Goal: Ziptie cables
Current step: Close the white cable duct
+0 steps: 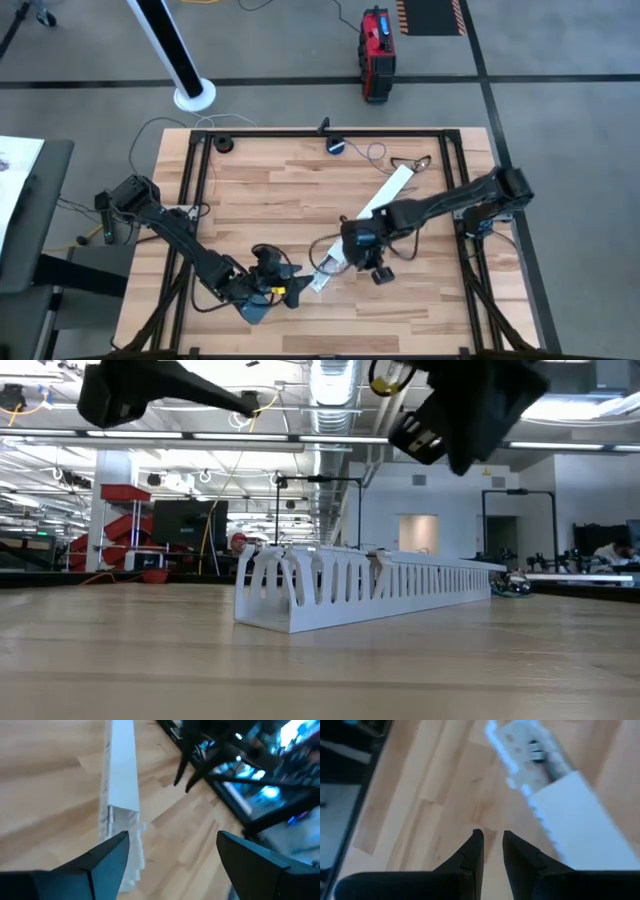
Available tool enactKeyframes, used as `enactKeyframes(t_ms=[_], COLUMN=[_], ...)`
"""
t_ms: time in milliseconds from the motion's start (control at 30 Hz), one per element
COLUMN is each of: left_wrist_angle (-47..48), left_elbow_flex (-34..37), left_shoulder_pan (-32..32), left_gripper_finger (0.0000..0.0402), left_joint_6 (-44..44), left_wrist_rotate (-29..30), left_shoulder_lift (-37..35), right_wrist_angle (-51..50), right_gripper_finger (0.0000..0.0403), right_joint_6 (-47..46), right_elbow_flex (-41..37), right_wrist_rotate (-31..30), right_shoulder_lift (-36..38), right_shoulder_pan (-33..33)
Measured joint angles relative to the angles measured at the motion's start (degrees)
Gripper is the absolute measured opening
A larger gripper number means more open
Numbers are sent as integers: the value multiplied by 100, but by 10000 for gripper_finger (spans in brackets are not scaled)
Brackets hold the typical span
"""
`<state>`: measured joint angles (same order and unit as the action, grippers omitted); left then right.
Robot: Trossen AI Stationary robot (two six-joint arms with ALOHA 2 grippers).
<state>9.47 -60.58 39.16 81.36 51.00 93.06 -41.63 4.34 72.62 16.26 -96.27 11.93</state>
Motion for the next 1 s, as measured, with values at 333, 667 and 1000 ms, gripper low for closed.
enactKeyframes(t_ms=[333, 667, 1000], left_wrist_angle=[-646, -708, -732], left_elbow_flex=[-9, -9, -9], left_shoulder_pan=[-4, 77, 537], left_gripper_finger=[295, 295, 295], left_joint_6=[207, 456, 616], left_wrist_rotate=[-307, -1573, -1634], left_shoulder_lift=[76, 81, 81], right_wrist_angle=[1354, 1966, 2191], right_gripper_finger=[65, 65, 65], right_joint_6=[6, -105, 210], right_elbow_flex=[2, 7, 9], right_wrist_rotate=[358, 153, -121], right_shoulder_lift=[-660, -1260, -1474], right_shoulder_pan=[669, 401, 4])
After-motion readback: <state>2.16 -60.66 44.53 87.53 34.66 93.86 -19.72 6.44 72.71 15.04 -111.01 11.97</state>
